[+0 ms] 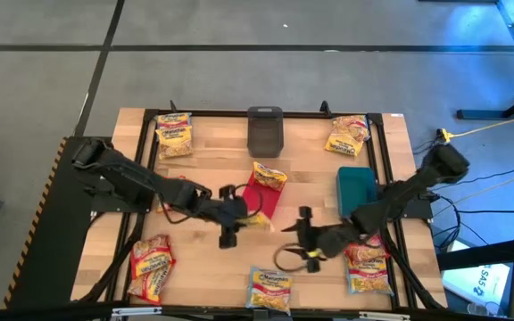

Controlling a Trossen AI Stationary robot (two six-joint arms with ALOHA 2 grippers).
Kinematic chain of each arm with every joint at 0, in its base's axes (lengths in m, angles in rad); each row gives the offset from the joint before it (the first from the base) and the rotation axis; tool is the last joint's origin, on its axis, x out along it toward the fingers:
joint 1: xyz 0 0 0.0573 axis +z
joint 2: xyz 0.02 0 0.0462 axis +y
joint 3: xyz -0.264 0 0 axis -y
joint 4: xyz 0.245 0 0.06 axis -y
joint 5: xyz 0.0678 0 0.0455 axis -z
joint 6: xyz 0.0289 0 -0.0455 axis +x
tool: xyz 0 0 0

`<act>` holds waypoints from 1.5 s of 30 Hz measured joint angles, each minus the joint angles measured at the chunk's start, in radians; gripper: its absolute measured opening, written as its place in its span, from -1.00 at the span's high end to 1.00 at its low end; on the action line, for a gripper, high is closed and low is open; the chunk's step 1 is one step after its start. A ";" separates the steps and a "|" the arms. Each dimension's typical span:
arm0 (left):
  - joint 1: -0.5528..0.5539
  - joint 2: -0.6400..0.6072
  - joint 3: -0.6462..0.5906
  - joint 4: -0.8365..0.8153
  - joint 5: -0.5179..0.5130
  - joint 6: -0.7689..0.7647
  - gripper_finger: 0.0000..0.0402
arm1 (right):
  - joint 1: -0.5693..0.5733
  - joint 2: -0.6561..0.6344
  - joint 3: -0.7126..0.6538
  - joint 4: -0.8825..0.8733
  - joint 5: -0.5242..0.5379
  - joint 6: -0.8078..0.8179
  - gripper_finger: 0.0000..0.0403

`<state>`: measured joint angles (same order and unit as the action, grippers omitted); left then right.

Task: Sort Maruchan noodles
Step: Put the yellow noodle pack into the red bin

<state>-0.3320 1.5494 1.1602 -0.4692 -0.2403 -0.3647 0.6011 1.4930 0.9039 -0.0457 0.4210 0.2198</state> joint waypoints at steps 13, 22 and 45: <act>0.237 0.025 0.199 -0.205 0.048 0.329 0.27 | 0.098 -0.116 -0.191 -0.012 0.170 0.115 -0.08; 0.370 0.124 0.199 -0.162 0.205 0.498 0.27 | 0.075 -0.116 -0.286 0.146 0.182 0.100 -0.08; 0.485 0.255 0.197 -0.159 0.286 0.633 0.27 | -0.087 -0.115 -0.292 0.144 0.038 -0.004 -0.08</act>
<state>0.1533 1.8045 1.3571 -0.6279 0.0453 0.2683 0.5144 1.3781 0.6120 0.0988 0.4591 0.2159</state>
